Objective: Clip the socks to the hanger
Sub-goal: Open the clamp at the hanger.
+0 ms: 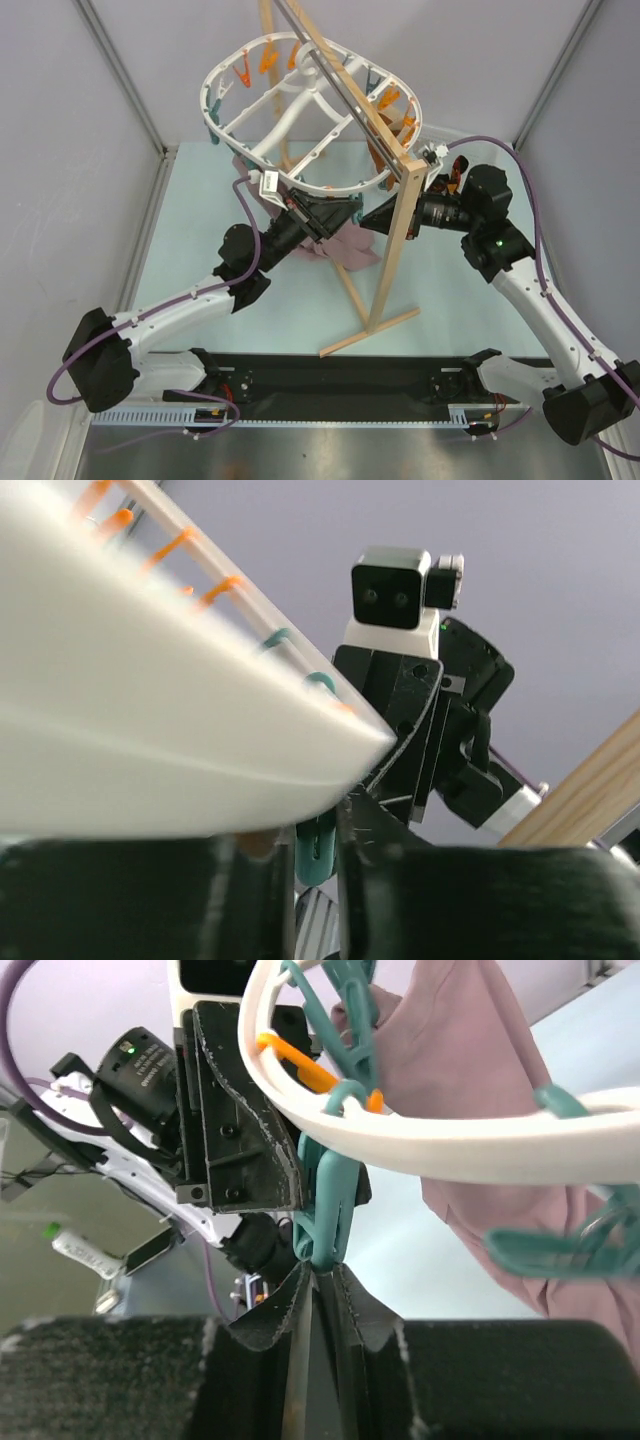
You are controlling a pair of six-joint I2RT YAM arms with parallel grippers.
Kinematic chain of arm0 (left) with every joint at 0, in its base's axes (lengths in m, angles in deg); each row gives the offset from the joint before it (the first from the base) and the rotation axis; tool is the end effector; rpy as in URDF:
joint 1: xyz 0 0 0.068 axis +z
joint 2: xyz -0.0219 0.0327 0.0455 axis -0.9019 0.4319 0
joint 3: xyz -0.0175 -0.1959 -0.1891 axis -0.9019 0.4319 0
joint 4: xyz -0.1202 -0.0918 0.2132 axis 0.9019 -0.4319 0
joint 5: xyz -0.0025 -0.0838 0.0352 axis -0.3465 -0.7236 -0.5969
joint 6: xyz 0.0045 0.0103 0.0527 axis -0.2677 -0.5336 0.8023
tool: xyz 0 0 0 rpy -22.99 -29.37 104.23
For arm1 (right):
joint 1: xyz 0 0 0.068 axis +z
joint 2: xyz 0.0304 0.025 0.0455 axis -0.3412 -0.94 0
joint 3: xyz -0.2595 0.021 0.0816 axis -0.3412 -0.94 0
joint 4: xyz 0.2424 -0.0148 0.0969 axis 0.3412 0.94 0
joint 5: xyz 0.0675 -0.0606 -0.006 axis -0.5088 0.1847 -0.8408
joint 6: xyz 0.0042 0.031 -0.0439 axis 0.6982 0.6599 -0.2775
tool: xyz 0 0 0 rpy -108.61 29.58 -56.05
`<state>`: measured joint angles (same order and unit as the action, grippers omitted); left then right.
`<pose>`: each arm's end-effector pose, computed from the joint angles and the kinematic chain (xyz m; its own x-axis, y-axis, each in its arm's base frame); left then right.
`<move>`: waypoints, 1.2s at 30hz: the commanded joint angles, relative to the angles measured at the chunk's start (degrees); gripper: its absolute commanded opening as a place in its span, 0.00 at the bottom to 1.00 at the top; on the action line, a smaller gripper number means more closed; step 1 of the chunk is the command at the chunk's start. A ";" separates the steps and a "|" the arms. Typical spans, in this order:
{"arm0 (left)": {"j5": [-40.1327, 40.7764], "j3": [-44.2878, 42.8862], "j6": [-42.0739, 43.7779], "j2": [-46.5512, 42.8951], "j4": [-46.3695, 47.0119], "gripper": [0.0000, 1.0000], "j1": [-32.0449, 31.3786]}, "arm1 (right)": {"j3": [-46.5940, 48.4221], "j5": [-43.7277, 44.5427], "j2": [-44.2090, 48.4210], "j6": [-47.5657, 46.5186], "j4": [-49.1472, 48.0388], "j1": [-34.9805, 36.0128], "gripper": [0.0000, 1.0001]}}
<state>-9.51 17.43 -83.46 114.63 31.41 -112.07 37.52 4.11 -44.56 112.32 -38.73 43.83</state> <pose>0.1787 -0.2045 0.3649 -0.4351 -0.6386 -0.6347 0.7592 0.1188 -0.6399 0.2037 0.1221 0.4137 -0.4197 0.0722 -0.9048 -0.8871 0.1782 0.4257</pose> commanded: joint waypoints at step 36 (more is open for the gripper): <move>1.50 -0.54 -4.78 -1.55 -1.98 0.06 -0.33 | -10.31 5.65 0.25 23.42 -33.56 2.93 0.00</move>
<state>-7.39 17.11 -89.13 114.11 31.72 -112.16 25.52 11.06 -44.65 136.41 -69.92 46.43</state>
